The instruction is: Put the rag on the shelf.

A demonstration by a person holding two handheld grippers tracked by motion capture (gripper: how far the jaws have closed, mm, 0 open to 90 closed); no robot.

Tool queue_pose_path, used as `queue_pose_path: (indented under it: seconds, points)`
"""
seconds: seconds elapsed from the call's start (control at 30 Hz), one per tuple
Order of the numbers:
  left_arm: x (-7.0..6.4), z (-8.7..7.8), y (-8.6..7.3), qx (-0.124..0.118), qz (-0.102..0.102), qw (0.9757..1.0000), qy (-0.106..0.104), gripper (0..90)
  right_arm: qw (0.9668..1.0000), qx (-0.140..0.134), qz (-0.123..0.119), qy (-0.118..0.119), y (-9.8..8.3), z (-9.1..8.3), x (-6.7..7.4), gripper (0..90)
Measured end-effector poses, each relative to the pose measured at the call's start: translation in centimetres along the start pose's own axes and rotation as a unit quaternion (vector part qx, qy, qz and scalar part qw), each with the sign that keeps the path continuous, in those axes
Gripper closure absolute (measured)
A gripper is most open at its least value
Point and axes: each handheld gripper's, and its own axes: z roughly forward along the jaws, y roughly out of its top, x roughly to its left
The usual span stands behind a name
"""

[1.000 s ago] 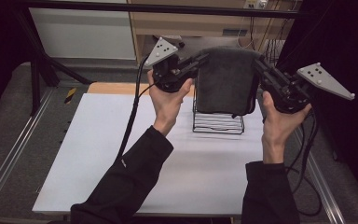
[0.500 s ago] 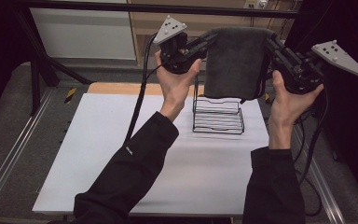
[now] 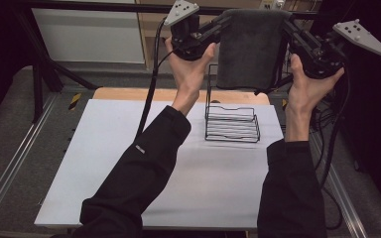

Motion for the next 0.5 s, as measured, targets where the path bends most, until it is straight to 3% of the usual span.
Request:
queue_pose_path:
  seconds: [0.5]
  points:
    - [2.3,2.1,0.0,0.009,0.005,0.9998,0.016,80.3,1.0,0.005,0.0,-0.006,0.0,3.4,-1.4,81.1]
